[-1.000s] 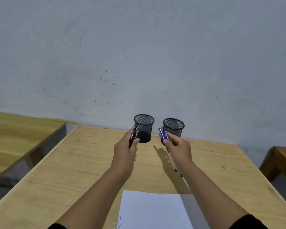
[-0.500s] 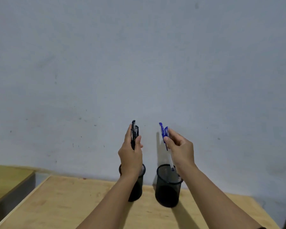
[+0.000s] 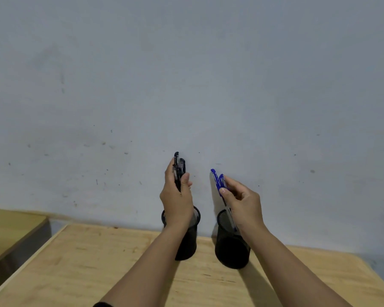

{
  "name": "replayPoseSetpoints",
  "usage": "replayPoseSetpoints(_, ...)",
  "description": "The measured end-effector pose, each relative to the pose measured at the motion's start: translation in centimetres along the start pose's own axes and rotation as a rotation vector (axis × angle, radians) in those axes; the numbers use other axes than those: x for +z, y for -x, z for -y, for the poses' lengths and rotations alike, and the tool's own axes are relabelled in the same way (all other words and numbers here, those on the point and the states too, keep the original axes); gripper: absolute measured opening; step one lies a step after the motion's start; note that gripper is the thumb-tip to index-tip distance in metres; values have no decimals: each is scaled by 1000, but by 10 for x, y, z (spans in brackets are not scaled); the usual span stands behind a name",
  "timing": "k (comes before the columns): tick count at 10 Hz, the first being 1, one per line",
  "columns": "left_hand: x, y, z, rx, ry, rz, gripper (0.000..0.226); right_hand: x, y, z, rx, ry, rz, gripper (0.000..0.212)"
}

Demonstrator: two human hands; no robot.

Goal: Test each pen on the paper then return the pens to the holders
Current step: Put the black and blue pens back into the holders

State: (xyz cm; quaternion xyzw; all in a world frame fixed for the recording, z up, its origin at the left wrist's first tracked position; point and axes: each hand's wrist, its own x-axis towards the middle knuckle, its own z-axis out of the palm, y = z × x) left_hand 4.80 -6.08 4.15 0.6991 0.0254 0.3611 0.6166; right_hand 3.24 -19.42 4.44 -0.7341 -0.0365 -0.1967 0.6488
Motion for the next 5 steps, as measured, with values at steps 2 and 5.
replayPoseSetpoints(2,-11,8,3,-30,-34,54,50,-4,8,-9,55,272,62,31)
replayPoseSetpoints(5,-61,15,-23,19,-238,59,33,-30,41,19,-29,583,78,43)
